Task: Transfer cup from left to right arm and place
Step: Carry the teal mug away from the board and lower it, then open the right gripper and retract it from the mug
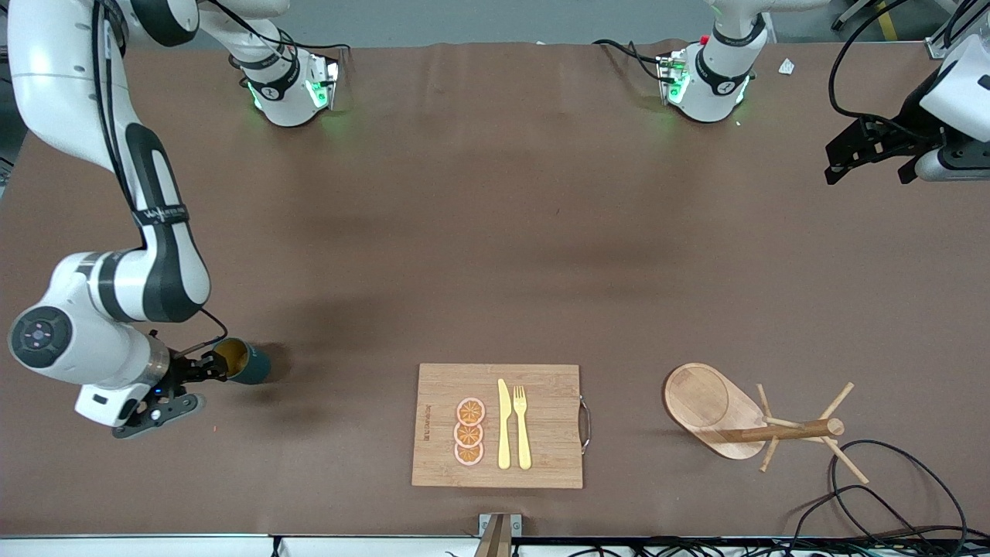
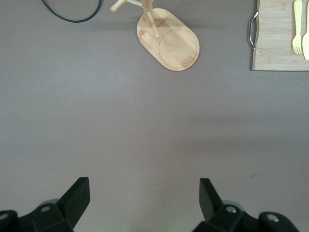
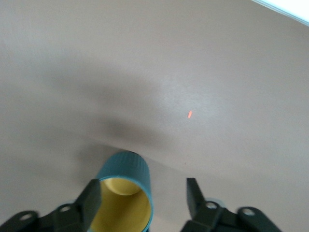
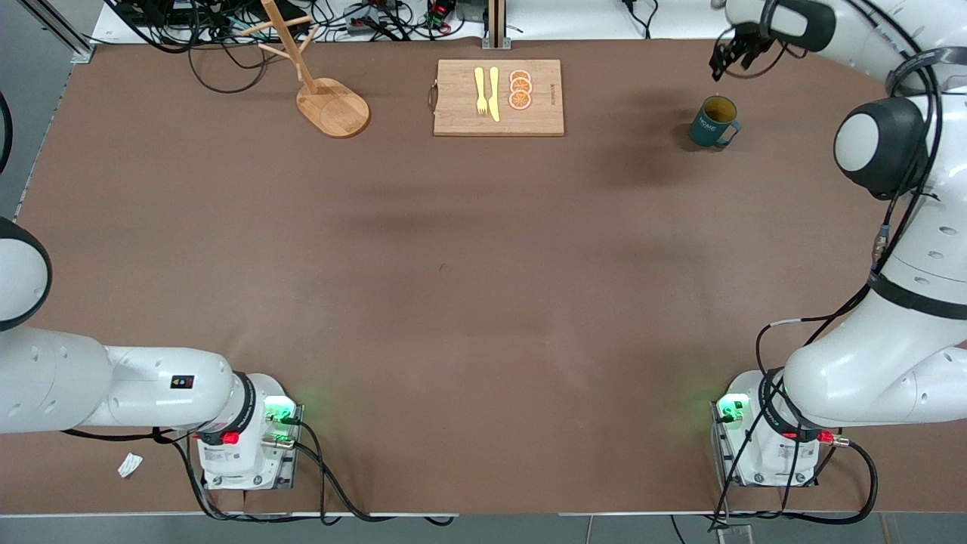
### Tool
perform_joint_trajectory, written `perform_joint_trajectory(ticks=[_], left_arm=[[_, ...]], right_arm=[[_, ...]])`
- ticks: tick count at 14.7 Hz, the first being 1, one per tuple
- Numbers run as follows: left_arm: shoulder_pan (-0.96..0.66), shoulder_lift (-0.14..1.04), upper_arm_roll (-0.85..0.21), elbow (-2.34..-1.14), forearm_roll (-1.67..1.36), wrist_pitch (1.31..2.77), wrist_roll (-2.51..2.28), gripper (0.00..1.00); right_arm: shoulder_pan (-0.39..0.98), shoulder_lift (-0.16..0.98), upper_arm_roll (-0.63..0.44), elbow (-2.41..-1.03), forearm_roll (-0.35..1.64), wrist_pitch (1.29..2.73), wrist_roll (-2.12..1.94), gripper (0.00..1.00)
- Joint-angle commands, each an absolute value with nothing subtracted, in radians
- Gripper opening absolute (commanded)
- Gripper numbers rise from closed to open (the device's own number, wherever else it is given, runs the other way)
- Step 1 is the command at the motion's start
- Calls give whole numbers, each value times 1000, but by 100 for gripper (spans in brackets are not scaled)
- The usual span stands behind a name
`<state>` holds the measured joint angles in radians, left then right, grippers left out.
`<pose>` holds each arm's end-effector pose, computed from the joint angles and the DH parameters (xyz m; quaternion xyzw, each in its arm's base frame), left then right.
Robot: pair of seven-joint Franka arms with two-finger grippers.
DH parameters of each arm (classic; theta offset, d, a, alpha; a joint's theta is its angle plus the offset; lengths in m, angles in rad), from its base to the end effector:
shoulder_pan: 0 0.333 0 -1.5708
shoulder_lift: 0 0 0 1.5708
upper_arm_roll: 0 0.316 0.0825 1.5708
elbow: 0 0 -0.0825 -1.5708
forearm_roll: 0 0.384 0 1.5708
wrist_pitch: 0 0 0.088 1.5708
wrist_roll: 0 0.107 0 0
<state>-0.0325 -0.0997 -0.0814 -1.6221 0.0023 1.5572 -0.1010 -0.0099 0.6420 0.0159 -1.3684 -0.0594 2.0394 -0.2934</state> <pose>0.5183 -0.0614 0.6526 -0.9998 0.0063 -0.0177 0.0033 0.7290 -0.0013 0.3436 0.9867 0.1603 0.0113 0.0238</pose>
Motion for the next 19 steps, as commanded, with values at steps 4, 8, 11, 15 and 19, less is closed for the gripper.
perform_joint_trajectory(ticks=[4,8,11,15,19], left_arm=[[-32,-94,-83,-1626,8,1581,-109,100],[-31,-103,-83,-1629,8,1575,-117,100],[-26,-124,-83,-1638,8,1566,-133,100],[-26,-140,-83,-1649,9,1557,-133,100],[-28,-135,-83,-1634,8,1549,-120,100]], right_arm=[[8,382,21,-1401,-55,1748,-63,100],[-58,230,17,-1417,1,1663,-63,100],[-72,106,17,-1440,23,1583,-6,100],[-66,9,20,-1483,11,1535,34,100],[-71,-83,18,-1624,11,1621,35,100]])
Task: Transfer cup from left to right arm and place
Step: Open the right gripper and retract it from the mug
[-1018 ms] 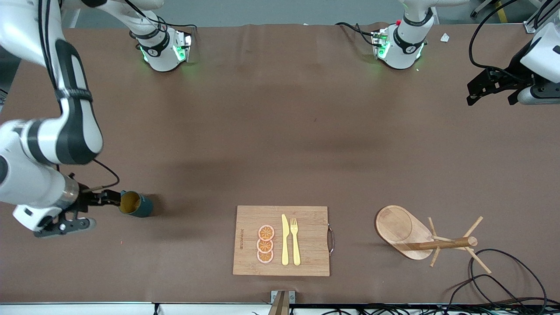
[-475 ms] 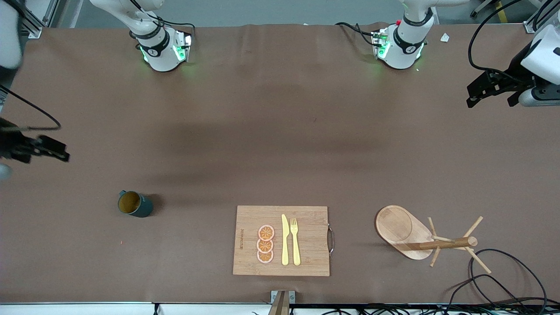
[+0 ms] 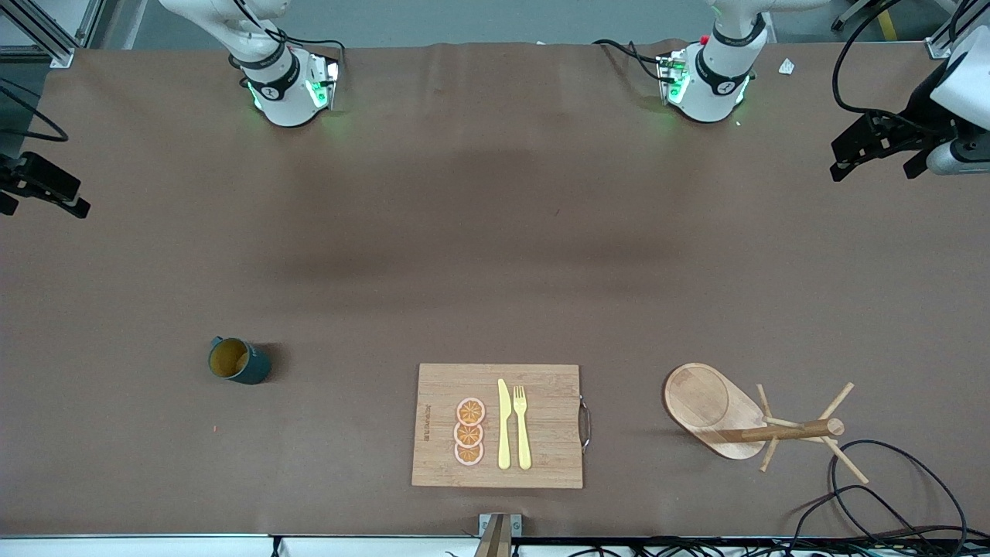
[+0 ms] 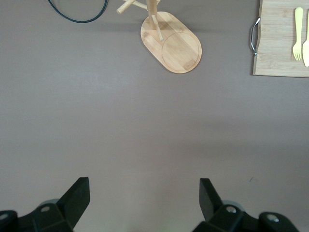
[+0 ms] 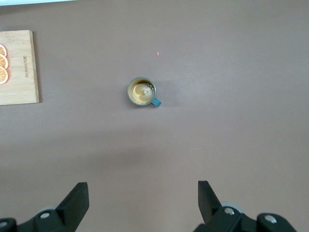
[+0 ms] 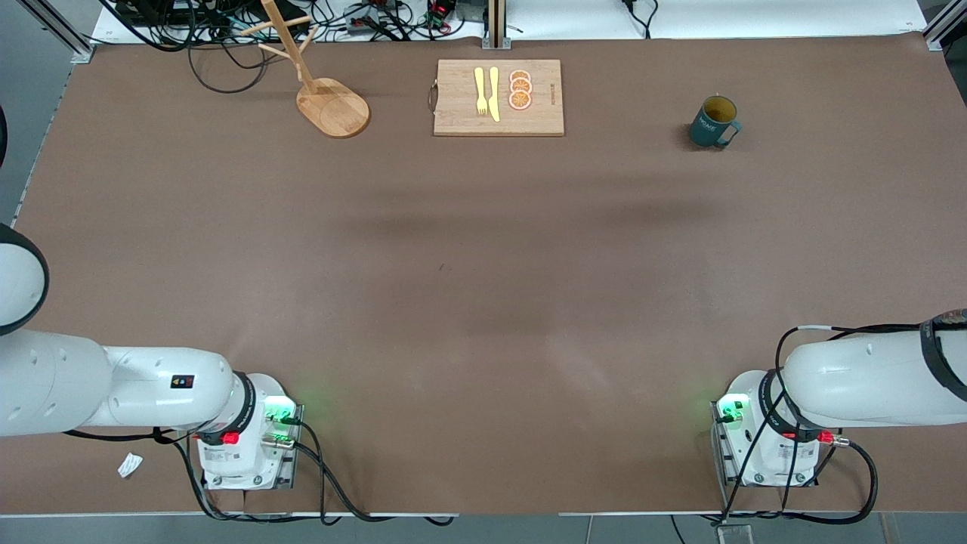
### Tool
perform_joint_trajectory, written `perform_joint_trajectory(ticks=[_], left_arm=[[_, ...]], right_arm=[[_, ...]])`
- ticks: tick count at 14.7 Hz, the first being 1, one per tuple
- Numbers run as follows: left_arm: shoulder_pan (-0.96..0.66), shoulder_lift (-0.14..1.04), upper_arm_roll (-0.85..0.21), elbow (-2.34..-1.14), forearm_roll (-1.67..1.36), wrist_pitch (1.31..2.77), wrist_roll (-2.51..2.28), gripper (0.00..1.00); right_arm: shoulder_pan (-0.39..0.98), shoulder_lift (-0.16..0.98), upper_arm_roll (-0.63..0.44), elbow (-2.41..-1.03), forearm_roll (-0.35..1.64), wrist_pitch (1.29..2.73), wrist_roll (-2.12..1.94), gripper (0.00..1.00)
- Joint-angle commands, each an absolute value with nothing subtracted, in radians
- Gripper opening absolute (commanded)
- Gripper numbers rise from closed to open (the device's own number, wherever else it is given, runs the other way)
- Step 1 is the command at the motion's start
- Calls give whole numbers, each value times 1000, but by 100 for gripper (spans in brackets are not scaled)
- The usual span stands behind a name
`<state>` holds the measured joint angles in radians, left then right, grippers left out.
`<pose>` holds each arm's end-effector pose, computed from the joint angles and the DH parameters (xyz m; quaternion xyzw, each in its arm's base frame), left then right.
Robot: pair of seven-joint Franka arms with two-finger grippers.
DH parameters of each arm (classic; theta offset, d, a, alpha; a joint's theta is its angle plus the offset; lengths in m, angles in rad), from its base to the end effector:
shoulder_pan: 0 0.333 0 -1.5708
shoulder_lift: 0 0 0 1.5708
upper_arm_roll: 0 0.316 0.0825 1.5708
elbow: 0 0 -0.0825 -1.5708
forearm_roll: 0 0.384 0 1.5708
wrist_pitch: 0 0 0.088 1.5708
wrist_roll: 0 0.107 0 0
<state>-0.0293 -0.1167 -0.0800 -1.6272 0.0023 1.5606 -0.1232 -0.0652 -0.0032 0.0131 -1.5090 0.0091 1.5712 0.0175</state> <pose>0.5135 -0.0589 0.6593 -0.9996 -0.0071 -0.0254 0.0029 0.5534 -0.0279 0.6555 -0.9989 0.0346 -0.0328 0.0040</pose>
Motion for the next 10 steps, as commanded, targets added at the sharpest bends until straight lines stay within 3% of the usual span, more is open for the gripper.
perform_joint_trajectory(ticks=[1,10], left_arm=[[-28,-129,-81,-1623,9,1549,-123,100],[-43,-71,-86,-1577,9,1548,-130,100]], right_arm=[[-71,-84,18,-1623,11,1615,35,100],[-69,-86,17,-1621,18,1577,41,100]])
